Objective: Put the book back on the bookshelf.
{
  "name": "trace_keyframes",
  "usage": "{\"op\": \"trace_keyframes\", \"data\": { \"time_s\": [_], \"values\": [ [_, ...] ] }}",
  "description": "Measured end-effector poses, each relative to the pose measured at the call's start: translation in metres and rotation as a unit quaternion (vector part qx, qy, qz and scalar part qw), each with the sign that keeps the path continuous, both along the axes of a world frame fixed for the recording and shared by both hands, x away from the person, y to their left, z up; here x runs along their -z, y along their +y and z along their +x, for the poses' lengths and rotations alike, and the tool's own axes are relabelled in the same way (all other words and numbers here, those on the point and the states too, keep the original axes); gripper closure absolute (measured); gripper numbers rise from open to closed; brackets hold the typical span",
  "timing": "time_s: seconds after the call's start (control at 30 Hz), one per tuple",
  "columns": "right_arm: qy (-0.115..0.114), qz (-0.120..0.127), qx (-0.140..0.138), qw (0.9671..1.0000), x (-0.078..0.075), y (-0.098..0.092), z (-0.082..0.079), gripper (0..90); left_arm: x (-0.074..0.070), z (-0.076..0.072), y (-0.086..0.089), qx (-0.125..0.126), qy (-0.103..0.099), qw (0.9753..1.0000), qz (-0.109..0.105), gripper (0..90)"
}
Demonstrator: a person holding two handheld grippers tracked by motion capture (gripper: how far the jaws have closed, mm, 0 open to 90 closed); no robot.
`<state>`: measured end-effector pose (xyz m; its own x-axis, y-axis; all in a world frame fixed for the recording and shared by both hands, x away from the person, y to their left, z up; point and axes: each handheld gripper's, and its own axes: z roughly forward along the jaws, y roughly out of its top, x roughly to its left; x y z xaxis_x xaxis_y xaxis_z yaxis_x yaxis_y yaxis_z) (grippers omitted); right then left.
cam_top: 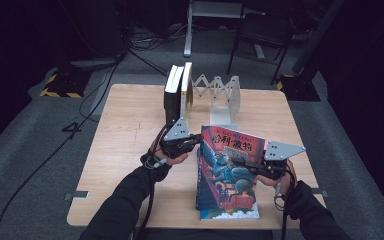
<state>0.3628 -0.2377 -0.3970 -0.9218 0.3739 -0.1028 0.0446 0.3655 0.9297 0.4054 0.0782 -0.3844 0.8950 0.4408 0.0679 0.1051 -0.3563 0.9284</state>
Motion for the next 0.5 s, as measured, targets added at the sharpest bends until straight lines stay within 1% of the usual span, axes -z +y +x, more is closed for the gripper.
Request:
{"op": "trace_keyframes", "data": {
  "time_s": [0.03,0.07,0.1,0.13,0.2,0.27,0.3,0.33,0.37,0.4,0.43,0.47,0.5],
  "values": [
    [-0.011,0.006,0.004,0.9999,-0.003,-0.001,-0.001,82.4,-0.004,0.001,0.0,-0.001,-0.003,1.0,0.003,89.9],
    [-0.021,0.009,0.016,0.9996,-0.005,-0.002,-0.001,83.5,-0.008,0.001,0.0,-0.002,-0.009,0.9999,0.006,89.9],
    [-0.032,0.007,0.028,0.9991,-0.006,-0.002,-0.003,84.5,-0.012,0.001,0.0,-0.004,-0.014,0.9999,0.007,89.9],
    [-0.042,0.008,0.038,0.9984,-0.007,-0.002,-0.004,84.8,-0.015,0.001,-0.001,-0.004,-0.015,0.9999,0.006,89.9],
    [-0.052,0.015,0.041,0.9977,-0.006,-0.005,-0.008,84.9,-0.016,-0.002,0.0,-0.003,-0.024,0.9997,0.002,89.4],
    [-0.063,0.016,0.04,0.9971,-0.006,-0.006,-0.013,84.9,-0.015,-0.006,0.001,-0.009,-0.027,0.9996,-0.002,86.5],
    [-0.069,0.012,0.04,0.9968,-0.006,-0.006,-0.016,84.8,-0.014,-0.009,0.002,-0.016,-0.03,0.9994,-0.002,84.1],
    [-0.074,0.009,0.038,0.9965,-0.007,-0.006,-0.019,84.8,-0.012,-0.012,0.003,-0.016,-0.028,0.9995,-0.005,79.3],
    [-0.074,0.009,0.038,0.9965,-0.007,-0.006,-0.019,84.8,-0.012,-0.012,0.003,-0.016,-0.028,0.9995,-0.005,76.7],
    [-0.076,0.009,0.038,0.9964,-0.007,-0.006,-0.021,84.8,-0.009,-0.018,0.005,-0.021,-0.029,0.9993,-0.002,76.7],
    [-0.081,0.006,0.038,0.996,-0.007,-0.007,-0.024,84.8,-0.008,-0.022,0.006,-0.023,-0.033,0.9992,0.004,71.0],
    [-0.086,0.005,0.039,0.9955,-0.007,-0.007,-0.026,84.8,-0.006,-0.027,0.007,-0.027,-0.036,0.9989,0.007,69.7],
    [-0.088,0.005,0.039,0.9953,-0.007,-0.007,-0.028,84.7,-0.004,-0.032,0.007,-0.037,-0.038,0.9985,0.014,66.5]
  ]
}}
